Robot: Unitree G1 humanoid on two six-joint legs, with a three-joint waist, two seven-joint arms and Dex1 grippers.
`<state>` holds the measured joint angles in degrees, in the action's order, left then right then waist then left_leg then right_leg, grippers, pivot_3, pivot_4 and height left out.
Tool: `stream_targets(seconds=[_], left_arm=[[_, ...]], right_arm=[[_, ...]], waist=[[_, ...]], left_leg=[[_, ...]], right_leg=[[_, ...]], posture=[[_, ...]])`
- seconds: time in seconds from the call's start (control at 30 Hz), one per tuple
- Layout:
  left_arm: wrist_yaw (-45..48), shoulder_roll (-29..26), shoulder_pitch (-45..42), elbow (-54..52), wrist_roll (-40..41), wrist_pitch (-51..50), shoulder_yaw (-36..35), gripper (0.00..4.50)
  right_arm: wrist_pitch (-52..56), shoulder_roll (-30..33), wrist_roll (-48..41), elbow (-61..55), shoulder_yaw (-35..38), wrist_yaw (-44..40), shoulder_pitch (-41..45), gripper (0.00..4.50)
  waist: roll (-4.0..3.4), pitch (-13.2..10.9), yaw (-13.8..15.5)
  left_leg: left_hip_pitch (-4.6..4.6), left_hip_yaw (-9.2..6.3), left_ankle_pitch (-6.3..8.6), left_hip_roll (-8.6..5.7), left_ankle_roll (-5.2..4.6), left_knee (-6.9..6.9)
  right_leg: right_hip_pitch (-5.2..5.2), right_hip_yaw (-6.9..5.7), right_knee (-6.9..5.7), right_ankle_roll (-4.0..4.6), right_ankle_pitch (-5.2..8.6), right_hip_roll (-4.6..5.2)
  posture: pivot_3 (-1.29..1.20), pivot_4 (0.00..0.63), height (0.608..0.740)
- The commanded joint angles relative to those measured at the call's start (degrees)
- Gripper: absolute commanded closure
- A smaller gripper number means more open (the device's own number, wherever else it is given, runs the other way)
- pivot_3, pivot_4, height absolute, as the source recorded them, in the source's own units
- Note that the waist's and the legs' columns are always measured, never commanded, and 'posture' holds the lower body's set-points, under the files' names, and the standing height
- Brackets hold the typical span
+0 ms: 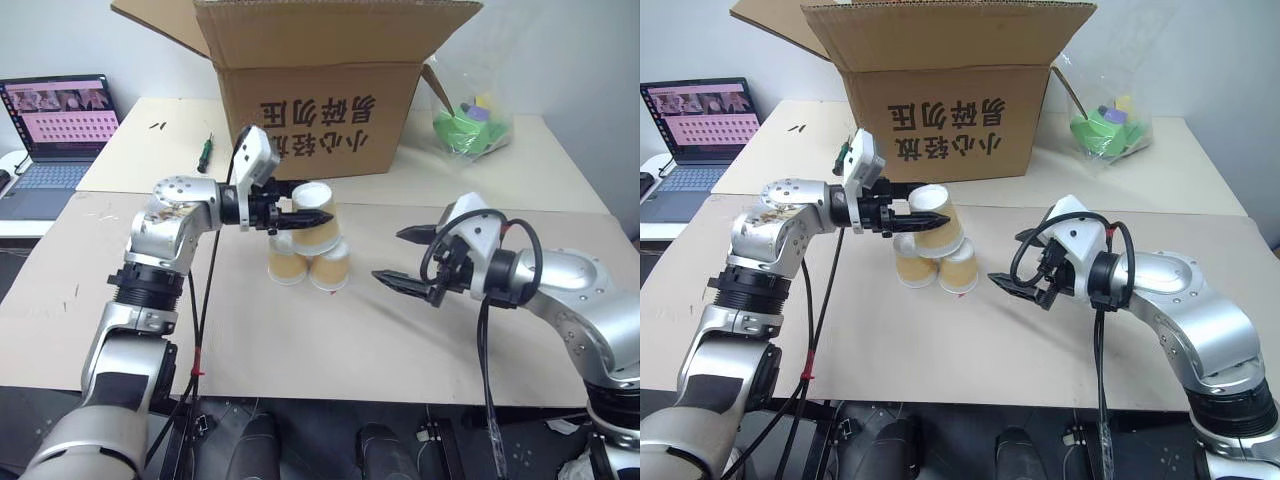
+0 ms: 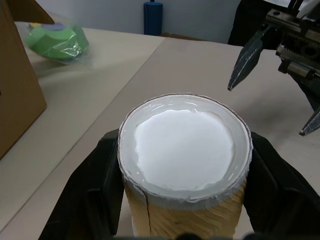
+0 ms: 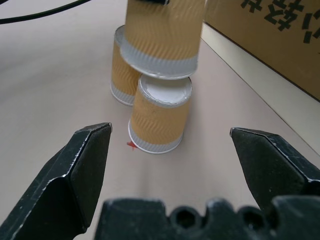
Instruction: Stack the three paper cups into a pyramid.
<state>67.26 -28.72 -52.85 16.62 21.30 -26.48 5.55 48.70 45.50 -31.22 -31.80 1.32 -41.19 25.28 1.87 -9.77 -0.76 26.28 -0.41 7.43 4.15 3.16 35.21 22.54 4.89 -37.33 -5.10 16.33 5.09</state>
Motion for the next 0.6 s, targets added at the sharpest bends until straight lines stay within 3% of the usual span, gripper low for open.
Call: stream_targets(seconds=[0.03,0.07,0.13,0.47,0.6], left_arm=[[-1.06,-0.04,-0.02,-2.1,-0.52,1.03,-0.69,0.88],[-1.29,0.01,0.01,-2.05,-0.68,1.18,-0.71,0.74],[-1.9,0.28,-0.07,-2.14,-0.82,1.35,-1.04,0.02],[-3.48,-0.2,-2.26,-5.6,2.63,-3.62,-4.32,0.02],[-6.06,-0.61,-4.92,-9.73,8.46,-11.76,-8.55,0.02]], right_arm=[[-1.58,0.61,-0.46,-0.5,2.56,-0.4,1.45,0.0],[-1.59,0.63,-0.45,-0.4,2.59,-0.44,1.52,0.0],[-1.6,0.62,-0.47,-0.28,2.61,-0.48,1.59,0.0],[-2.03,0.29,-0.5,0.29,1.61,-0.79,1.67,0.0],[-2.52,0.2,-0.3,1.04,1.02,-1.41,2.09,0.0]], waist=[[0.0,0.0,0.01],[0.0,0.0,0.02],[0.0,0.0,0.02],[0.0,0.0,-0.05],[0.0,0.0,-0.03]], left_leg=[[-0.01,0.0,0.0,0.0,0.0,0.0],[0.0,-0.01,0.0,0.0,0.0,0.0],[0.0,-0.01,0.0,0.0,0.0,0.0],[0.0,-0.01,0.0,0.0,0.0,0.01],[0.0,-0.02,0.0,0.0,0.0,0.02]], right_leg=[[-0.01,0.0,0.0,0.0,0.0,0.0],[-0.01,-0.01,0.0,0.0,0.0,-0.01],[-0.01,-0.01,0.0,0.0,0.0,0.0],[-0.01,0.0,-0.02,0.0,0.0,0.0],[0.0,-0.01,-0.04,-0.01,0.0,0.0]], posture=[[0.0,0.15,0.705],[0.0,0.15,0.705],[0.0,0.15,0.705],[0.0,0.15,0.705],[0.0,0.15,0.705]])
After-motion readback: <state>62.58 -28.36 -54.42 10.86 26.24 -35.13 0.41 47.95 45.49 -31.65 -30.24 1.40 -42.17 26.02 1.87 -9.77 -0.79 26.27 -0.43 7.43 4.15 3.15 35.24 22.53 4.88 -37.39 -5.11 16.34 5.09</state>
